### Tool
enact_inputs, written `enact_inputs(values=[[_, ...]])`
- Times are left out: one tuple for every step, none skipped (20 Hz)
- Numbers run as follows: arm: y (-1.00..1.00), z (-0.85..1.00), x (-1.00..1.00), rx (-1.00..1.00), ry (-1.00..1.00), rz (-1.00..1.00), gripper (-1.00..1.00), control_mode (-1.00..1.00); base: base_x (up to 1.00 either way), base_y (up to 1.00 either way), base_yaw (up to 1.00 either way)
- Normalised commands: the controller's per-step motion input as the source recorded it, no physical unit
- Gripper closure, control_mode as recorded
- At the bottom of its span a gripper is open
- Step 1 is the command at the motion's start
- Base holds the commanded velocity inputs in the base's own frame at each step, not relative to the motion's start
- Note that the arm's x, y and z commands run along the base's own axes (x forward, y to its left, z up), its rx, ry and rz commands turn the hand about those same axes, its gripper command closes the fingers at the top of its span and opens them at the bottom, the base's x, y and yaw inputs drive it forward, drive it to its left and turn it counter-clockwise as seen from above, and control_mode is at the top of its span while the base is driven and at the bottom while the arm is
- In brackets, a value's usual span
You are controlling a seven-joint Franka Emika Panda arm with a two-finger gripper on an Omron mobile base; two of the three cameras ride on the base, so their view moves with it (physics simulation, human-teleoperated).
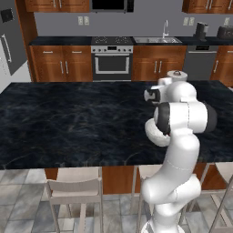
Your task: Open the fridge, grab two sodas, and place both sodas inside the bowl with ice on the dining counter.
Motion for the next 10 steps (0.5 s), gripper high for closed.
enact_inputs(values=[[0.03, -0.13, 0.06, 0.01, 0.03, 0.08, 1.00, -1.00, 0.00, 0.00, 0.00], [0.02, -0.10, 0.05, 0.01, 0.02, 0.08, 1.00, -1.00, 0.00, 0.00, 0.00], [0.01, -0.11, 0.05, 0.01, 0.02, 0.09, 1.00, -1.00, 0.00, 0.00, 0.00], [0.03, -0.11, 0.00, 0.01, 0.01, 0.09, 1.00, -1.00, 0.00, 0.00, 0.00], [0.09, -0.14, 0.00, 0.00, 0.00, 0.08, 1.00, -1.00, 0.00, 0.00, 0.00], [0.12, -0.13, 0.00, 0.00, 0.00, 0.07, 1.00, -1.00, 0.00, 0.00, 0.00], [0.11, -0.14, 0.01, 0.00, 0.03, 0.07, 1.00, -1.00, 0.00, 0.00, 0.00], [0.09, -0.13, 0.03, 0.01, 0.03, 0.07, 1.00, -1.00, 0.00, 0.00, 0.00], [0.08, -0.12, 0.02, 0.01, 0.02, 0.07, 1.00, -1.00, 0.00, 0.00, 0.00], [0.06, -0.12, 0.04, 0.01, 0.02, 0.08, 1.00, -1.00, 0.00, 0.00, 0.00]])
